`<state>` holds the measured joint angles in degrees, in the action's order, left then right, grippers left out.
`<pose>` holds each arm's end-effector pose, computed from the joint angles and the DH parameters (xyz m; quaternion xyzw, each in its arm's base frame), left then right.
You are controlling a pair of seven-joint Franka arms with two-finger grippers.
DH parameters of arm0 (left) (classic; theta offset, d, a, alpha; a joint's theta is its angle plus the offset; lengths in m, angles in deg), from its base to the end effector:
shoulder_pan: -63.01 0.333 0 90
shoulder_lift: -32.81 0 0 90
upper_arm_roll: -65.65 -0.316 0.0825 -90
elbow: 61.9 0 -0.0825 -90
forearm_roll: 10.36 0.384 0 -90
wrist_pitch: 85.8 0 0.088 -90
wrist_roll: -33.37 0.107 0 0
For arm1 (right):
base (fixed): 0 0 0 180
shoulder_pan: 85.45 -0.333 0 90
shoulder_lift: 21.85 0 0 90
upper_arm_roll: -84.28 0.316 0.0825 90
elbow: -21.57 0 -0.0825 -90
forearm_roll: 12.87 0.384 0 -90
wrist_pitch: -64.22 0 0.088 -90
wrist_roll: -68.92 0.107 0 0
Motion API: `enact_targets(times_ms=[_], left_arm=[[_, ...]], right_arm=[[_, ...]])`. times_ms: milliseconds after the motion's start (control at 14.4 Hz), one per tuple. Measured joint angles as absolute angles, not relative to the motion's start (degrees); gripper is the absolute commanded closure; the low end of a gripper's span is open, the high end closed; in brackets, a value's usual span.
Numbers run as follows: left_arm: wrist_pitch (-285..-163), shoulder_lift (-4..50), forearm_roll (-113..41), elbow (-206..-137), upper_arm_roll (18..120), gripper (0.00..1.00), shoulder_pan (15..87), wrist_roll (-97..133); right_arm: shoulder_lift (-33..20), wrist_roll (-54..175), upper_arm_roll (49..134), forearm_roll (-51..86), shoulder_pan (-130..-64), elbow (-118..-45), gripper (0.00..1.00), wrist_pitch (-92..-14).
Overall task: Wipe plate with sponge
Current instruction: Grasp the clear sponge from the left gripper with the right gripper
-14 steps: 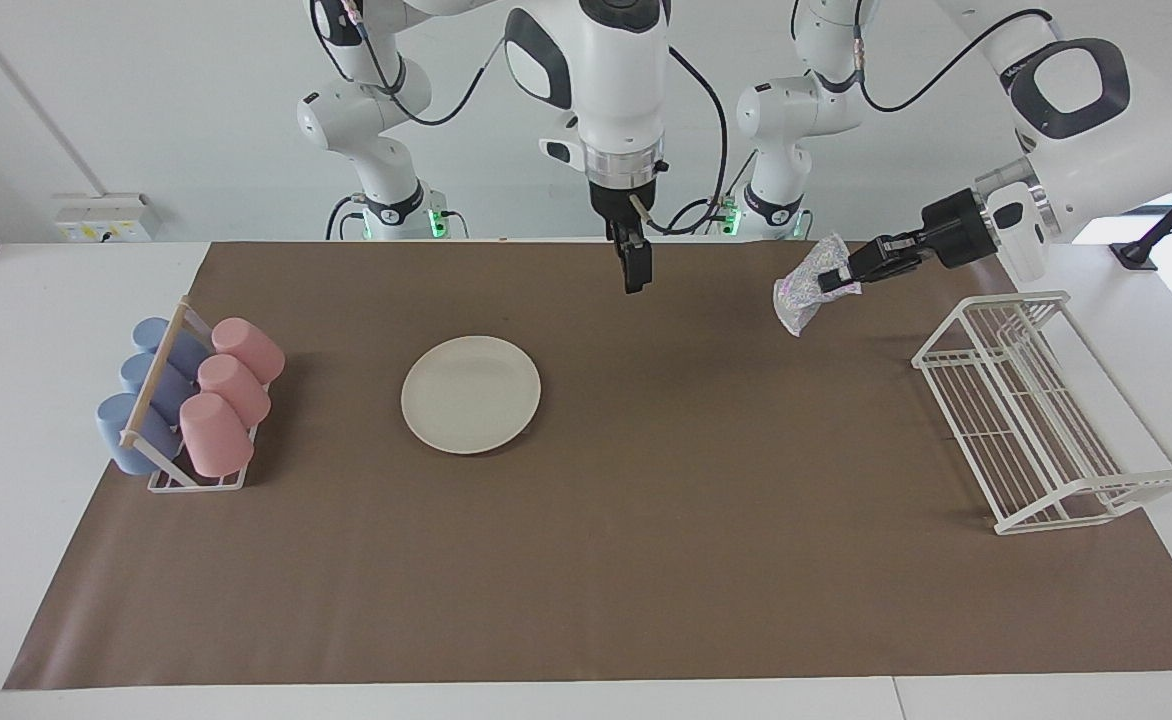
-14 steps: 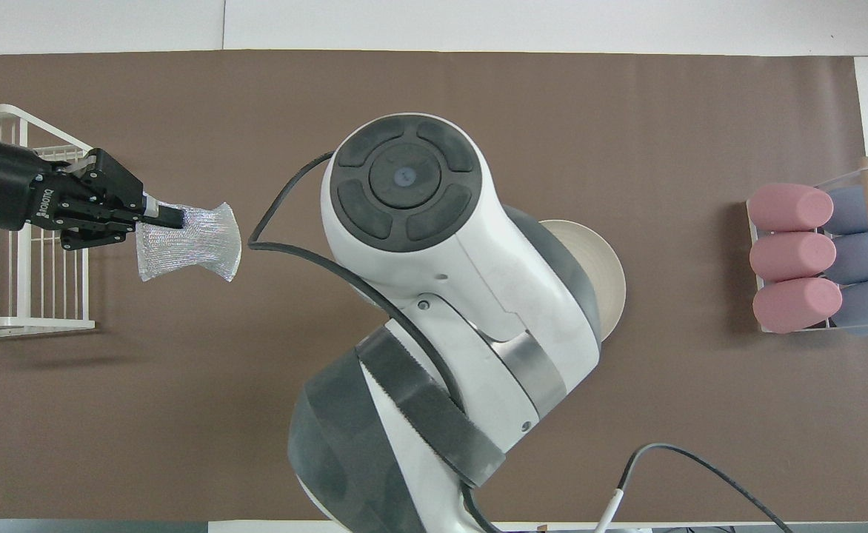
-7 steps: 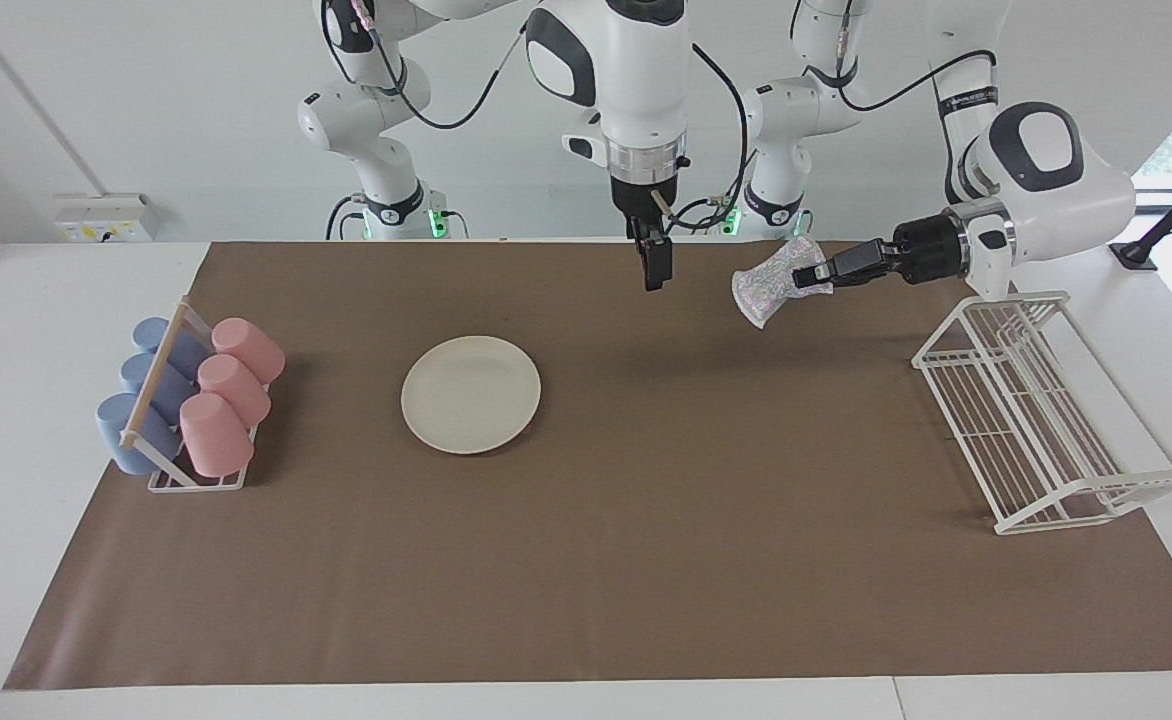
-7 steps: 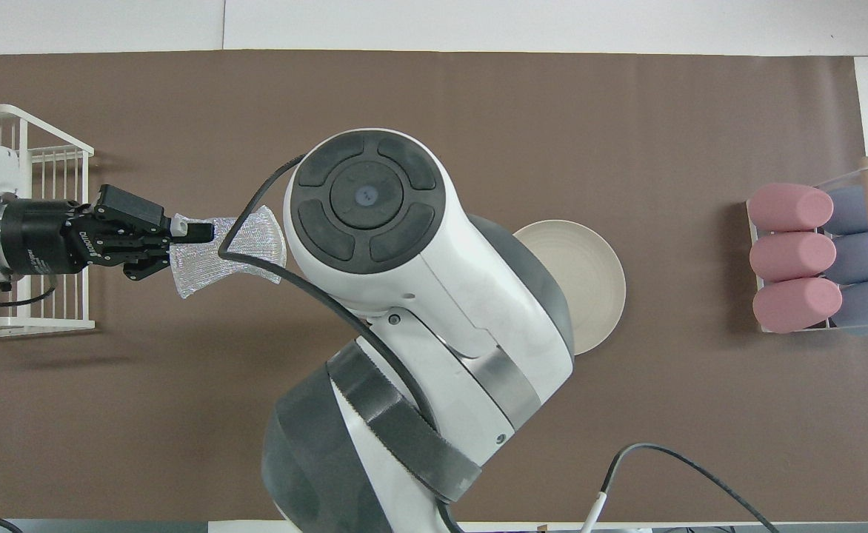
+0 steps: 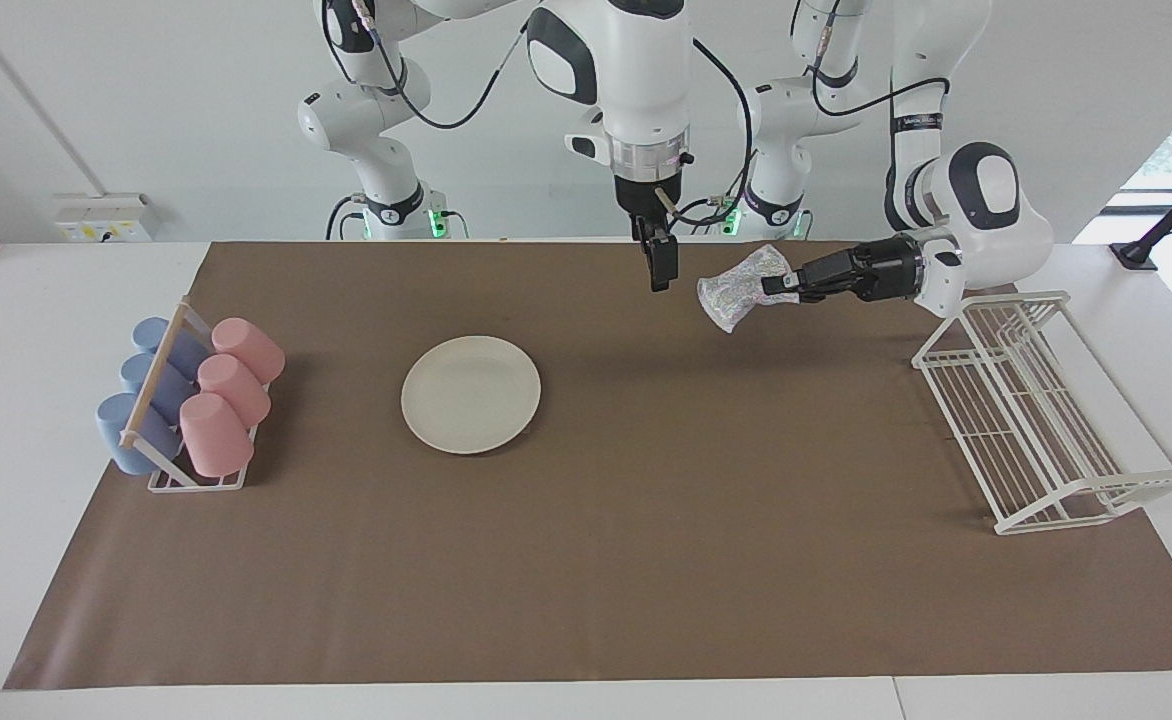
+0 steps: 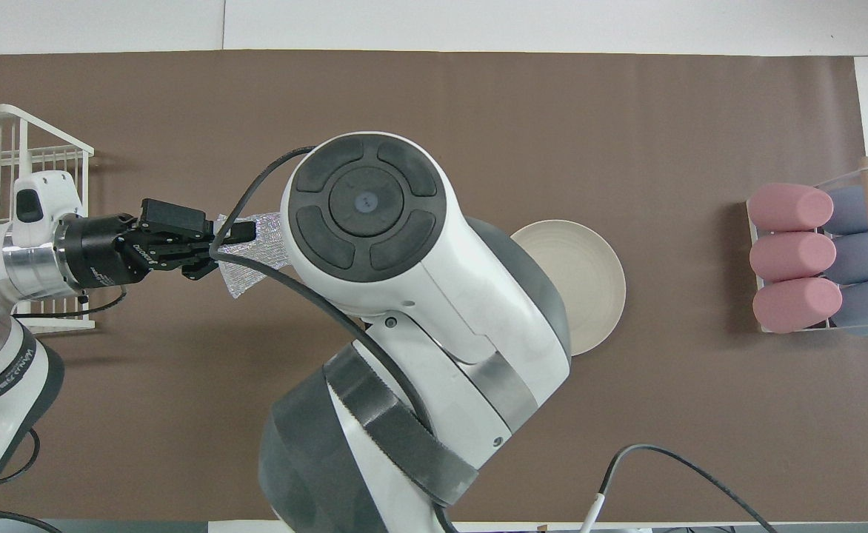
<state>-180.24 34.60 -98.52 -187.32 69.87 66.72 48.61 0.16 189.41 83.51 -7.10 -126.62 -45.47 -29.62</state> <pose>0.5153 -0.1047 0.4513 0.7205 0.1296 -0.0951 0.6746 0.5055 0.4461 0.5851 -0.7636 0.6426 0.0402 0.0491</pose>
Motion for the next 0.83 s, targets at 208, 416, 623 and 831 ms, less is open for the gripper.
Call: enact_targets(times_ms=[208,416,623,831], left_arm=[[-180.7,34.7,-98.8,-188.7,69.9,1.00,64.8,53.9],[-180.6,34.9,-98.8,-189.3,70.0,1.00,64.4,55.5],[-180.6,35.4,-98.9,-190.4,70.1,1.00,62.7,55.9],[-180.6,35.8,-99.0,-191.1,70.1,1.00,62.2,55.9]], right_arm=[[0.2,189.4,83.5,-7.1,-126.6,-45.5,0.00,-30.1],[0.2,189.4,83.5,-7.4,-126.5,-45.5,0.00,-31.9],[0.6,189.4,83.5,-7.4,-126.6,-45.9,0.00,-36.5],[0.9,189.4,83.5,-7.4,-126.6,-46.7,0.00,-37.7]])
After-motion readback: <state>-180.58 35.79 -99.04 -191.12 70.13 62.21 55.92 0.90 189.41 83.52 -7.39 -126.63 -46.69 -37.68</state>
